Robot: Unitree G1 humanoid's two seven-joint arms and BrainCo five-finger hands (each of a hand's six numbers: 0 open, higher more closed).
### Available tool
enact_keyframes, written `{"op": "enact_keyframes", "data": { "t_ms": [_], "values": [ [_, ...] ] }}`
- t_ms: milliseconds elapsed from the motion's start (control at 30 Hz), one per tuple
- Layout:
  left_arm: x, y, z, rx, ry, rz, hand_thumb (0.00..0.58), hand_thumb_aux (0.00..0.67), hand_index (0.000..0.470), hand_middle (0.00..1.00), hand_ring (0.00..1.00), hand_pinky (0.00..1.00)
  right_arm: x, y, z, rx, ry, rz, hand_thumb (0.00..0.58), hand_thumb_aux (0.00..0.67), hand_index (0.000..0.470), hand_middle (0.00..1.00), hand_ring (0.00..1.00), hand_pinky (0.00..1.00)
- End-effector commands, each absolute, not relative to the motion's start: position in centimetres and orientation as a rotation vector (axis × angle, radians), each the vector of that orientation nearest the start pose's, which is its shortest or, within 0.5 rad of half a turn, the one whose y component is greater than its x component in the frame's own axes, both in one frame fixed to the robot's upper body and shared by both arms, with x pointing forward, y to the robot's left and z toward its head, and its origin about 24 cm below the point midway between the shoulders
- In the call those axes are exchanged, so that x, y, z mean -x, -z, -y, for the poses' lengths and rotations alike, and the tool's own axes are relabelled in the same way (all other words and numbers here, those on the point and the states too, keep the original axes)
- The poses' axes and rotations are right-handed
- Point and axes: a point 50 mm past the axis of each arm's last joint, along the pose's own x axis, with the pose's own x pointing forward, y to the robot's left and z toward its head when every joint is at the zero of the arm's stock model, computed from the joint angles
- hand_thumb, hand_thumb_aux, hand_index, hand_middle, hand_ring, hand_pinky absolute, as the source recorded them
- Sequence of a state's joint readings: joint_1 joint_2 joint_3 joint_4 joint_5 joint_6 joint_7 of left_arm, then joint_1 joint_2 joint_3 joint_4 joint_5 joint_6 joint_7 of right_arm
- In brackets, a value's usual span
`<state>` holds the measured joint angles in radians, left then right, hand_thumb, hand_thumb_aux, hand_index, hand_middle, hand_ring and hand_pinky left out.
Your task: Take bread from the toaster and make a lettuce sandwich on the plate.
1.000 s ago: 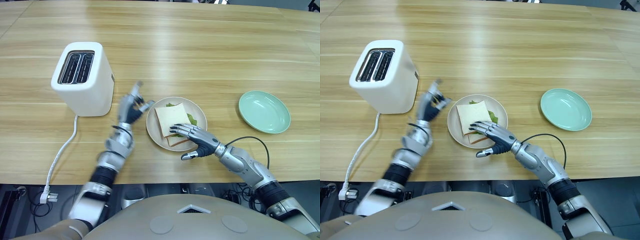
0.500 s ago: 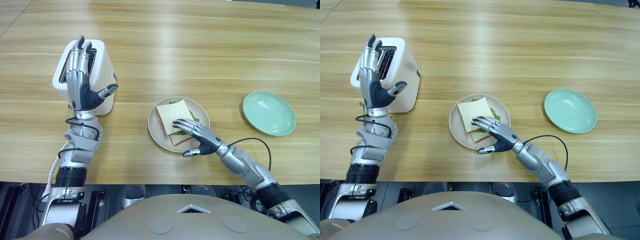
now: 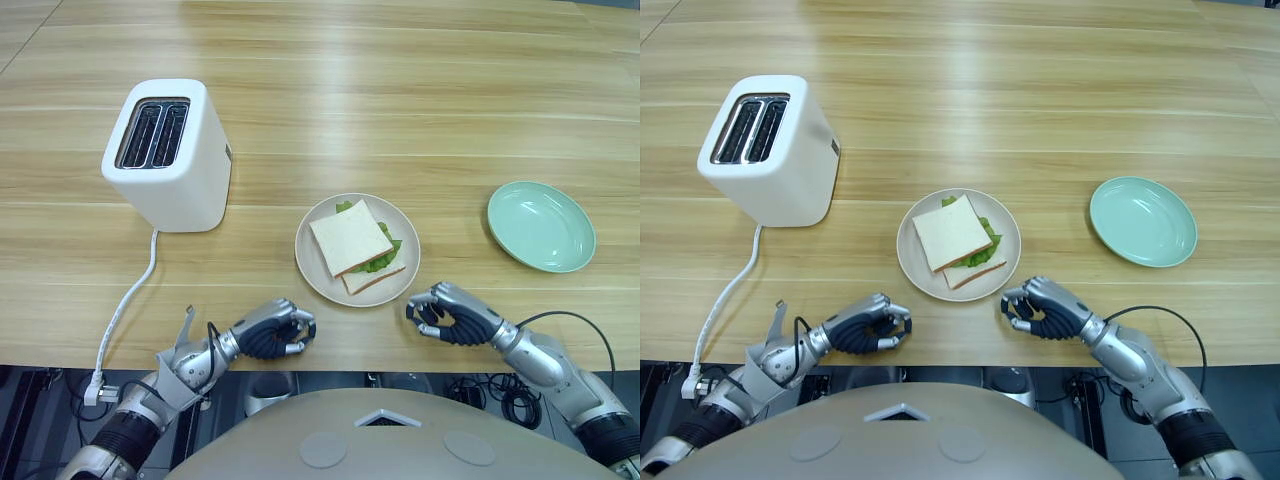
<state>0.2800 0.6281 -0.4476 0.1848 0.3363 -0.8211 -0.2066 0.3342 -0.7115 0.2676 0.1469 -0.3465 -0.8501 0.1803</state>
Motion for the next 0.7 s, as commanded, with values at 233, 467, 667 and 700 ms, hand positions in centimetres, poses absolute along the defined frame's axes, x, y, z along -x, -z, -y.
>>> {"op": "enact_keyframes", "data": {
  "t_ms": [233,467,667,700],
  "values": [
    [-16.5,3.3,-13.2,-0.826,0.947,0.149,0.580,0.670,0.460,1.00,1.00,1.00,-16.8,1.9,17.0,0.918,-0.844,0.157,0.580,0.670,0.460,1.00,1.00,1.00],
    [-20.7,4.3,-12.1,-0.951,0.779,0.137,0.580,0.670,0.460,1.00,1.00,1.00,-21.0,2.7,15.1,1.026,-0.704,0.228,0.580,0.670,0.460,1.00,1.00,1.00],
    [-24.6,4.1,-11.2,-0.994,0.643,0.138,0.580,0.670,0.460,1.00,1.00,1.00,-25.3,4.6,13.3,1.103,-0.592,0.112,0.580,0.670,0.460,1.00,1.00,1.00],
    [-25.2,4.1,-11.1,-1.003,0.625,0.130,0.580,0.670,0.460,1.00,1.00,1.00,-25.8,4.9,13.1,1.111,-0.582,0.090,0.580,0.670,0.460,1.00,1.00,1.00]
  ]
}}
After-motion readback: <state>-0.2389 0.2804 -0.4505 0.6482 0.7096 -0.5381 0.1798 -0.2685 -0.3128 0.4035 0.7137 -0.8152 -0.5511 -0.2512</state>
